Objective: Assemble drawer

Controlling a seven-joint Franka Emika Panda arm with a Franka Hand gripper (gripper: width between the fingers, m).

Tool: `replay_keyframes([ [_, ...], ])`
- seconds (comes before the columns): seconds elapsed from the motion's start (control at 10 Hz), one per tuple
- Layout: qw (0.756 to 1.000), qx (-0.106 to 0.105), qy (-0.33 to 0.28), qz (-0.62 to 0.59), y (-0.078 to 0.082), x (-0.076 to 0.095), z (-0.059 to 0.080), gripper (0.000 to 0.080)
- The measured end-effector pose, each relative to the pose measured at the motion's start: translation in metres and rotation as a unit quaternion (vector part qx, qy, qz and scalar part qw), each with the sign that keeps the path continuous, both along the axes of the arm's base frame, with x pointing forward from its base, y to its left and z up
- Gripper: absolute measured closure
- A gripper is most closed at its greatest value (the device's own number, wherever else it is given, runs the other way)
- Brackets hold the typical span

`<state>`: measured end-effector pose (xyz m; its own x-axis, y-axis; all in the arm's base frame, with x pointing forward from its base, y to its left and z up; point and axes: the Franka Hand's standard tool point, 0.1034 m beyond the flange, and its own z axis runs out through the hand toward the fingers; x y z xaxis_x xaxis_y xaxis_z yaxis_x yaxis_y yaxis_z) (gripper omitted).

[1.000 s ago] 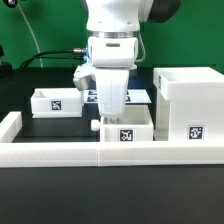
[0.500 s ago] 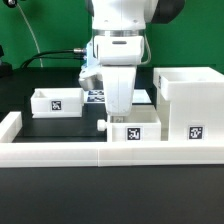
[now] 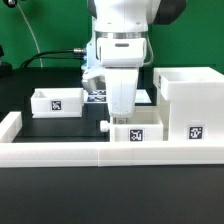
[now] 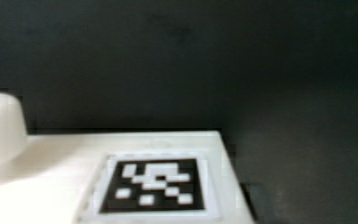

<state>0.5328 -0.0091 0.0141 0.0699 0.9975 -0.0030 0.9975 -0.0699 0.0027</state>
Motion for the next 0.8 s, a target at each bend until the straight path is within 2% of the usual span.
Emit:
replay_keyframes([
  [0.6, 1.000, 0.000, 0.000, -0.009, 0.0012, -0.0002, -0.0006, 0.0757],
  [0.8, 1.000, -0.009, 0.004, -0.008, 0.0014, 0.0010, 0.0002, 0.0757],
])
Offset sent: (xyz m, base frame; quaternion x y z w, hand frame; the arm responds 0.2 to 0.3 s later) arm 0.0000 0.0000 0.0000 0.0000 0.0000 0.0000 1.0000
